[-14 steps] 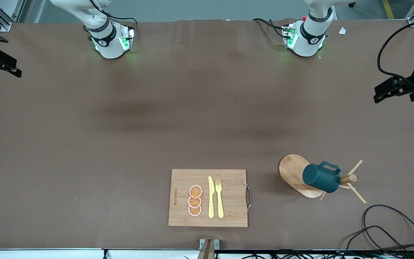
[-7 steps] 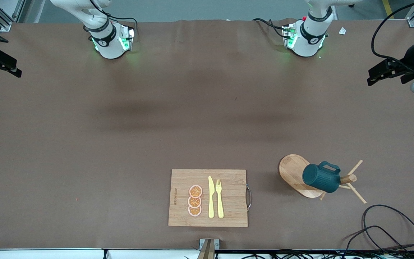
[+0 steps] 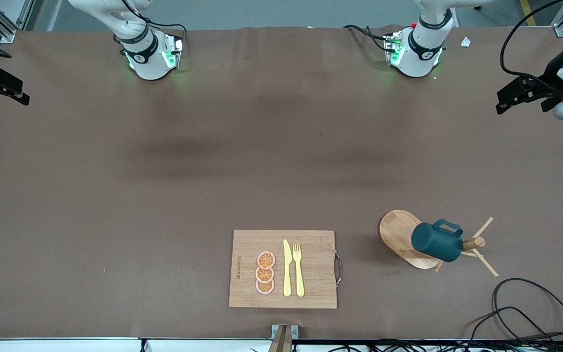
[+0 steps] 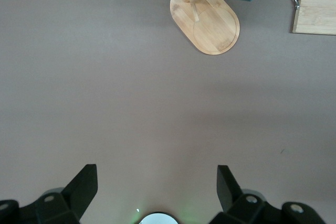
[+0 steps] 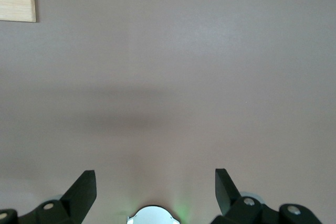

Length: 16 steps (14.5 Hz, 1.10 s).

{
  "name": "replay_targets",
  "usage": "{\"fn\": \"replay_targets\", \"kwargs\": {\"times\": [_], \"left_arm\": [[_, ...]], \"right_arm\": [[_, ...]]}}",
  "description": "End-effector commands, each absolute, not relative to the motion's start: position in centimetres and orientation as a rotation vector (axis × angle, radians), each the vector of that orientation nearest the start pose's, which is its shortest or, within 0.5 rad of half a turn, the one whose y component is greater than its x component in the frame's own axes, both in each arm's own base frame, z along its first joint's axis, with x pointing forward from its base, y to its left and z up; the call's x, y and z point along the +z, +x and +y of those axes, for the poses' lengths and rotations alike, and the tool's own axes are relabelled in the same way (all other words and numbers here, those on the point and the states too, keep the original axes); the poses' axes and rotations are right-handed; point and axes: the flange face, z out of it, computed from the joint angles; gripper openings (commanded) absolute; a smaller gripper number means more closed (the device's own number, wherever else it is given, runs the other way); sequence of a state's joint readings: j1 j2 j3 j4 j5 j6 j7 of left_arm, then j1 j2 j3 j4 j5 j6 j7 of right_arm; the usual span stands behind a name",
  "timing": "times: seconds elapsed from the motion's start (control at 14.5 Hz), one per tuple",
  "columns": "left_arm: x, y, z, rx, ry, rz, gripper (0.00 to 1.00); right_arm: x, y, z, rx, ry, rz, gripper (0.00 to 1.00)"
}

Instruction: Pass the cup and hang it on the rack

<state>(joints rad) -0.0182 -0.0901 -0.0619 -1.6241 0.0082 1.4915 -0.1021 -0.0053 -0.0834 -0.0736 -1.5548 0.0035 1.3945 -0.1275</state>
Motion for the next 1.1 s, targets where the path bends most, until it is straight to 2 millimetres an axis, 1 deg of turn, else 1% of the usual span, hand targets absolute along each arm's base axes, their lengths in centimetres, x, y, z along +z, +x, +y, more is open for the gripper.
{"fn": "replay_targets", "kwargs": {"times": [0.0,0.21,0.41,0.69,0.76,1.04], "left_arm": [[64.7,51.1,-4.8,0.037,-3.128,-0.006,1.00],[63.9,51.0,-5.1,0.061,-3.129,0.004,1.00],[64.5,51.1,-5.4,0.039,-3.140,0.007,1.00],[64.8,51.2,-6.0,0.030,-3.146,0.022,1.00],[64.7,51.3,-6.2,0.032,-3.155,0.004,1.00],[65.0,51.7,-6.0,0.032,-3.172,0.011,1.00]], "right_arm": [[66.6,49.9,-4.3,0.110,-3.129,-0.079,1.00],[66.6,49.9,-4.3,0.112,-3.129,-0.079,1.00],[66.6,49.9,-4.2,0.112,-3.129,-0.079,1.00],[66.6,49.9,-4.3,0.107,-3.129,-0.077,1.00],[66.5,50.0,-4.3,0.107,-3.129,-0.079,1.00],[66.6,50.0,-4.3,0.105,-3.130,-0.079,1.00]]}}
